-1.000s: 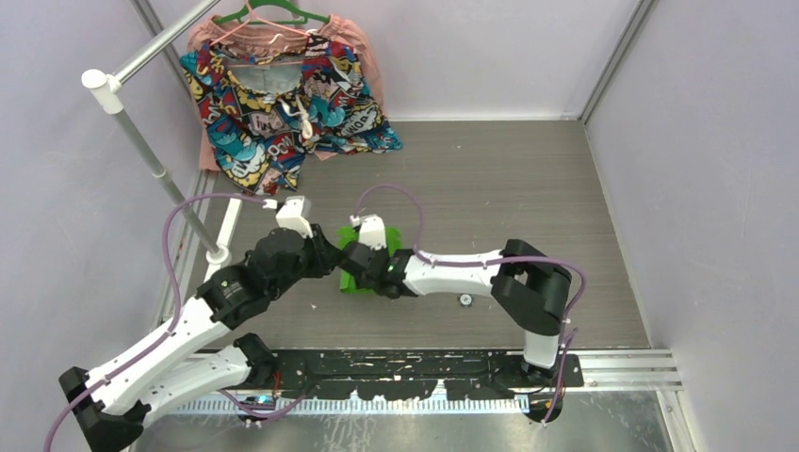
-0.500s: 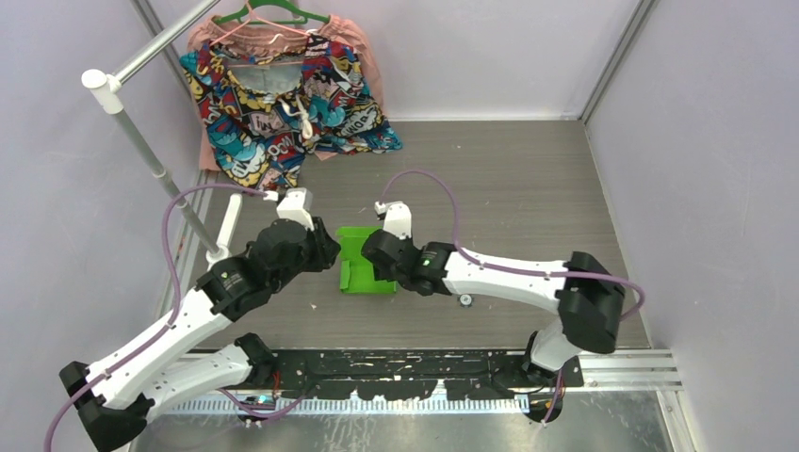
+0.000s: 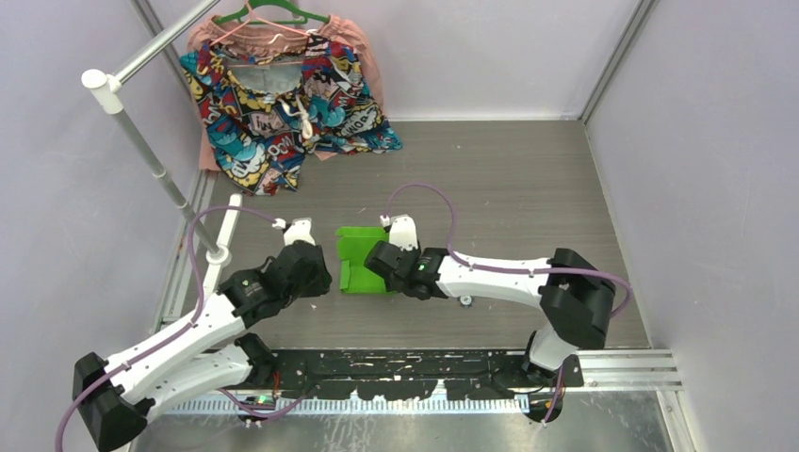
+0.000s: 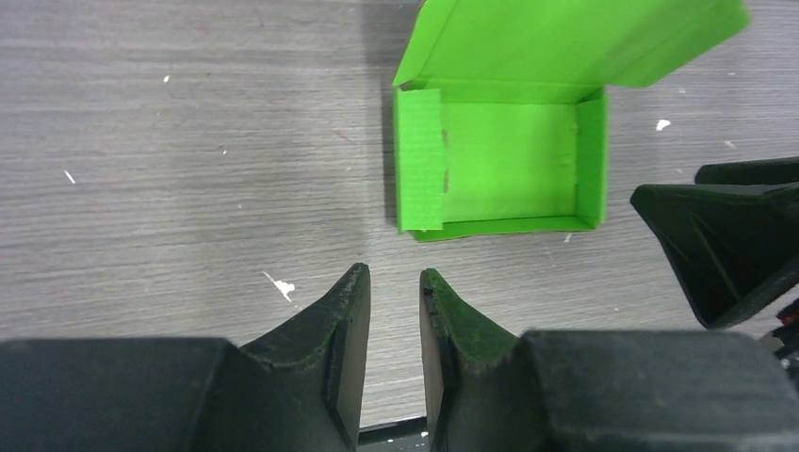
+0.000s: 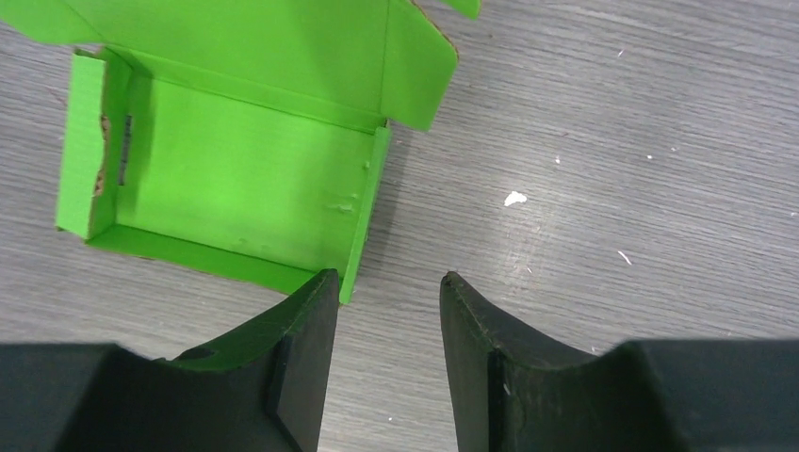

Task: Fold the paper box
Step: Fold the paper box at the center of the board.

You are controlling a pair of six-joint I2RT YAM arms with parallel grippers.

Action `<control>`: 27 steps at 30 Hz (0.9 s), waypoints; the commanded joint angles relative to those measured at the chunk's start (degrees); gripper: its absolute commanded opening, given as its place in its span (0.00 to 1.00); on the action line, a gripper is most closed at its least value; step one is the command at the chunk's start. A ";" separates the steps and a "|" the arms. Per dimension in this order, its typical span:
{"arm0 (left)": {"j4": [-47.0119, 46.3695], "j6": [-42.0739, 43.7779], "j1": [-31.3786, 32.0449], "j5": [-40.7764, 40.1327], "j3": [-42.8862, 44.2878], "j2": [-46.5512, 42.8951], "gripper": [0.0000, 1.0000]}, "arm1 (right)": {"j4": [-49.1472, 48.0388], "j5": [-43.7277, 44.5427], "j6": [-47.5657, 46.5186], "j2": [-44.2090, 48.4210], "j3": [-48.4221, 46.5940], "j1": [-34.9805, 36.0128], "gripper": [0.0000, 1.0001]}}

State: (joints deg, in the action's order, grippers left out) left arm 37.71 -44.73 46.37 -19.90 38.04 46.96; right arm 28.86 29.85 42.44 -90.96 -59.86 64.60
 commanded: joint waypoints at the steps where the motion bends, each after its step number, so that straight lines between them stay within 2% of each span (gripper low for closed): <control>1: -4.54 -2.68 -0.27 -2.65 -3.06 0.96 0.27 | -2.82 1.31 1.36 -2.20 -1.22 -0.05 0.50; 12: -19.07 -1.18 -0.68 -1.00 -8.00 7.23 0.28 | -5.78 0.24 0.94 -6.90 -2.90 -0.27 0.50; 21: -23.54 0.79 -7.68 4.60 -10.64 7.57 0.28 | -5.83 0.35 0.19 -6.25 -3.14 -0.85 0.50; 27: -25.46 1.75 -8.98 6.54 -10.46 10.96 0.28 | -6.85 -0.64 0.11 -7.69 -3.74 -1.40 0.50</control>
State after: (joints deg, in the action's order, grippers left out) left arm 17.63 -44.34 38.11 -15.59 27.51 55.75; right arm 24.29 29.17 42.61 -98.30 -60.80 63.59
